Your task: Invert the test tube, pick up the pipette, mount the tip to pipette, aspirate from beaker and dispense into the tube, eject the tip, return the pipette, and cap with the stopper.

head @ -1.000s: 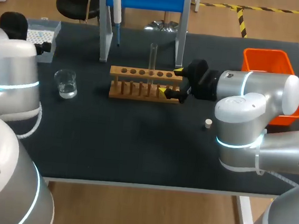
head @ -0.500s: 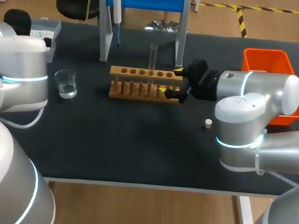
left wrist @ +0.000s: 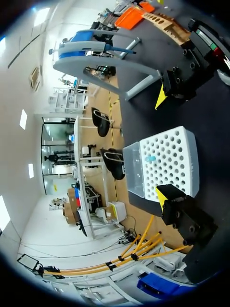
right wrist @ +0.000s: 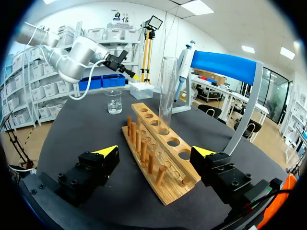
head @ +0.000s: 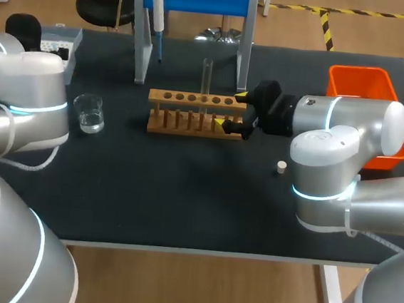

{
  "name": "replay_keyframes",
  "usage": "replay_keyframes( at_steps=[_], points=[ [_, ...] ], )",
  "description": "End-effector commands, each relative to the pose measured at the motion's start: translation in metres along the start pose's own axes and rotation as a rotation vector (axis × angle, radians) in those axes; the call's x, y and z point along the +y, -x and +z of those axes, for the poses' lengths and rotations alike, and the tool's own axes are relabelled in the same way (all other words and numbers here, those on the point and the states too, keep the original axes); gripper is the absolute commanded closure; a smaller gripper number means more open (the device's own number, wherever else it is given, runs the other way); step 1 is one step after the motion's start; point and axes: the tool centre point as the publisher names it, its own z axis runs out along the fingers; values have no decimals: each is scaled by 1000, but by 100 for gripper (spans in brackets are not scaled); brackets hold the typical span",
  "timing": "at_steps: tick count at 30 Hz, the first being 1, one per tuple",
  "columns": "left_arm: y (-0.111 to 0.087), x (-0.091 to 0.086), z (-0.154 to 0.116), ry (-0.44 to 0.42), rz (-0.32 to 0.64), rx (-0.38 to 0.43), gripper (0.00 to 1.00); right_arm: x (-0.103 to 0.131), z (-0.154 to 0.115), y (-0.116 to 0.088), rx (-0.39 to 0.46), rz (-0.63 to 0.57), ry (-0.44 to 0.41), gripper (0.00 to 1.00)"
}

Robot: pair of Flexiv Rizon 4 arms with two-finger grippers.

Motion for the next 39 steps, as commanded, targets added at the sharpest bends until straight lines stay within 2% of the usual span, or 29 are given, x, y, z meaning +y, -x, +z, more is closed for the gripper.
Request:
replay_keyframes(
  at_steps=[1,7,39],
  points=[
    [4,4,15,-43,-4,-6,0,0,0,0,-1,0,0,0],
    [7,2,23,-61,-7,5,0,0,0,0,-1,0,0,0],
    [7,2,23,-61,-7,5,0,0,0,0,-1,0,0,0]
  ],
)
